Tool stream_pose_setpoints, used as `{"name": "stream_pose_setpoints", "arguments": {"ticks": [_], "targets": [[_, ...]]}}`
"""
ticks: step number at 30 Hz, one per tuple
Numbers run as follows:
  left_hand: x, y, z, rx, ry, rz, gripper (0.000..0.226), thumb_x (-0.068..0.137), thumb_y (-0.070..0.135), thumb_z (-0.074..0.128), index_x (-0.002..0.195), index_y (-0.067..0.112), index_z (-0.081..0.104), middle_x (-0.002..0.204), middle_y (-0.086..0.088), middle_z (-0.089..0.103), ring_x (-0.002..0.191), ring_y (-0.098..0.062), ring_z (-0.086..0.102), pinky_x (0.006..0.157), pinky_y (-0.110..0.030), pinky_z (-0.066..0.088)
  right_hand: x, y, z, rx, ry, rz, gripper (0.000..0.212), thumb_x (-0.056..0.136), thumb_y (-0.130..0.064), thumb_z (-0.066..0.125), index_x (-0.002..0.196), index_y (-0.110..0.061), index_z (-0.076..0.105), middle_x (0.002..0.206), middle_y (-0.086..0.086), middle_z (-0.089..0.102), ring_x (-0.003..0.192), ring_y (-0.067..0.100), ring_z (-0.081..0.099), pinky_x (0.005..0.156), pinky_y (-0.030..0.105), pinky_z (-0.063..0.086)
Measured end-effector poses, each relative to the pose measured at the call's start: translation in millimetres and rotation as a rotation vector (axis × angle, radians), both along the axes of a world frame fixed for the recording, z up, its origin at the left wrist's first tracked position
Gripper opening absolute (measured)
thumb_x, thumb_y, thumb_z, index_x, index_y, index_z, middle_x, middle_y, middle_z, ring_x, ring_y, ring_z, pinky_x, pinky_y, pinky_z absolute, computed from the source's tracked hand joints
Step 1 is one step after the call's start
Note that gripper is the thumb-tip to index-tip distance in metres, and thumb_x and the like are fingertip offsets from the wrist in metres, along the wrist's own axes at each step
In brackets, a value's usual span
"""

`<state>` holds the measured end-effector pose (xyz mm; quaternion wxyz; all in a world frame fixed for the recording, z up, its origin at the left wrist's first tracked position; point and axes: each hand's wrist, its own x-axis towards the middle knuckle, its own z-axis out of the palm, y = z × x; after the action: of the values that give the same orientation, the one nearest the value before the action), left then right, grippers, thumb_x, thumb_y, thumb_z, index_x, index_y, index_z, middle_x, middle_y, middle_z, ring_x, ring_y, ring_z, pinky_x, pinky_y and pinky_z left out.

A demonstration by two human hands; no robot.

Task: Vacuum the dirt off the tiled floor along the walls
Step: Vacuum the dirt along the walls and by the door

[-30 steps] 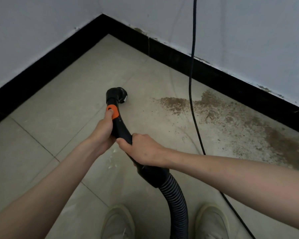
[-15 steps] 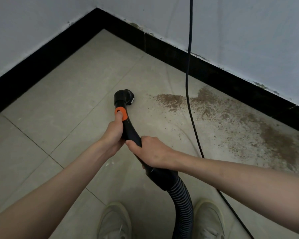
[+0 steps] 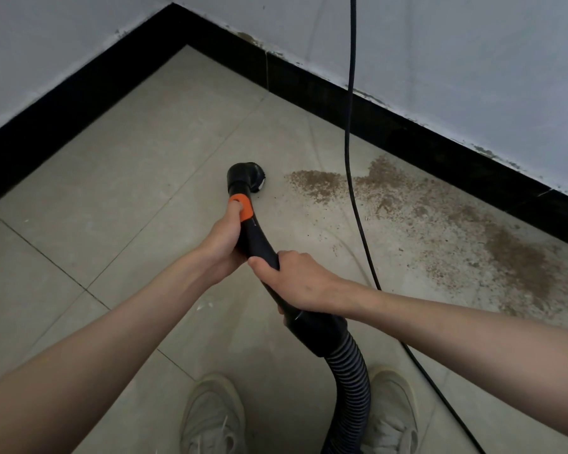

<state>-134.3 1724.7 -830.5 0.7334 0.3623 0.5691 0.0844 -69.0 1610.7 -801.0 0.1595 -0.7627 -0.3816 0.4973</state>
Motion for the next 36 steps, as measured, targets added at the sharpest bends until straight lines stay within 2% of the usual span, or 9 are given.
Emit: {"name": "stream_pose_setpoints", "arguments": {"ticks": [4, 9, 15, 17, 20, 23, 26, 29, 36], "targets": [[-9.9, -0.6, 1.1, -0.027, 0.000, 0.026, 0.034, 0.097, 0.043, 0.037, 0.086, 0.011, 0.044, 0.078, -0.007, 0.045, 0.070, -0.017, 0.048, 0.063, -0.028, 0.045, -6.2, -1.6, 3.4, -0.010, 0.028, 0.032, 0.052, 0.098, -0.057, 0.037, 0.076, -0.012, 0.048, 0.074, 0.011, 0.063, 0.060, 0.026, 0.061, 0.076, 0.040, 0.056], [-5.8, -9.5, 4.7, -0.030, 0.014, -0.026, 0.033, 0.097, 0.042, 0.037, 0.085, 0.012, 0.043, 0.076, -0.006, 0.045, 0.067, -0.017, 0.047, 0.059, -0.028, 0.044, -7.4, -12.6, 7.6, -0.013, 0.061, -0.002, 0.053, 0.099, -0.057, 0.036, 0.077, -0.011, 0.048, 0.078, 0.014, 0.066, 0.061, 0.027, 0.062, 0.081, 0.045, 0.056], [2.1, -23.1, 1.2, -0.060, -0.003, -0.081, 0.034, 0.096, 0.043, 0.038, 0.084, 0.011, 0.043, 0.074, -0.006, 0.044, 0.065, -0.018, 0.047, 0.058, -0.029, 0.045, -3.2, -31.4, 11.3, -0.039, 0.082, -0.049, 0.053, 0.098, -0.057, 0.036, 0.077, -0.011, 0.050, 0.067, 0.009, 0.067, 0.048, 0.017, 0.062, 0.074, 0.038, 0.057], [6.6, -25.9, 0.7, -0.057, -0.016, -0.092, 0.032, 0.095, 0.041, 0.038, 0.083, 0.012, 0.042, 0.074, -0.006, 0.043, 0.065, -0.018, 0.046, 0.058, -0.028, 0.045, -0.3, -34.4, 11.9, -0.035, 0.069, -0.071, 0.051, 0.098, -0.058, 0.037, 0.078, -0.012, 0.048, 0.074, 0.012, 0.068, 0.052, 0.020, 0.063, 0.074, 0.038, 0.057], [14.1, -24.8, -0.1, -0.047, -0.022, -0.112, 0.034, 0.095, 0.042, 0.038, 0.082, 0.011, 0.043, 0.075, -0.006, 0.043, 0.066, -0.018, 0.046, 0.059, -0.029, 0.045, 1.5, -33.4, 8.1, -0.031, 0.006, -0.091, 0.049, 0.097, -0.058, 0.037, 0.078, -0.014, 0.045, 0.089, 0.018, 0.069, 0.072, 0.033, 0.066, 0.081, 0.045, 0.055], [21.2, -20.6, -1.7, -0.035, -0.019, -0.141, 0.035, 0.096, 0.043, 0.038, 0.084, 0.011, 0.044, 0.077, -0.006, 0.045, 0.067, -0.018, 0.047, 0.061, -0.029, 0.045, 2.1, -27.7, 2.4, -0.026, -0.042, -0.117, 0.048, 0.097, -0.058, 0.038, 0.079, -0.014, 0.046, 0.093, 0.018, 0.068, 0.082, 0.036, 0.067, 0.082, 0.046, 0.055], [26.3, -15.0, -4.2, -0.020, -0.008, -0.147, 0.035, 0.096, 0.043, 0.037, 0.084, 0.011, 0.044, 0.076, -0.005, 0.045, 0.067, -0.017, 0.047, 0.059, -0.029, 0.044, 5.9, -20.6, -3.1, -0.033, -0.092, -0.112, 0.049, 0.097, -0.059, 0.037, 0.084, -0.012, 0.048, 0.092, 0.014, 0.066, 0.083, 0.033, 0.065, 0.076, 0.040, 0.053], [29.4, -8.1, -7.5, -0.023, -0.012, -0.145, 0.034, 0.095, 0.043, 0.038, 0.084, 0.012, 0.044, 0.077, -0.006, 0.045, 0.067, -0.017, 0.047, 0.059, -0.029, 0.045, 9.0, -14.1, -6.0, -0.035, -0.133, -0.093, 0.048, 0.097, -0.060, 0.037, 0.075, -0.017, 0.043, 0.086, 0.009, 0.062, 0.080, 0.029, 0.063, 0.067, 0.035, 0.047], [40.3, -7.4, -14.7, -0.046, -0.032, -0.186, 0.037, 0.095, 0.046, 0.037, 0.086, 0.011, 0.044, 0.080, -0.007, 0.048, 0.071, -0.019, 0.049, 0.061, -0.030, 0.046, 18.6, -17.3, -8.0, -0.042, -0.129, -0.135, 0.048, 0.097, -0.060, 0.037, 0.076, -0.017, 0.045, 0.082, 0.009, 0.064, 0.077, 0.028, 0.064, 0.071, 0.037, 0.052]]}}
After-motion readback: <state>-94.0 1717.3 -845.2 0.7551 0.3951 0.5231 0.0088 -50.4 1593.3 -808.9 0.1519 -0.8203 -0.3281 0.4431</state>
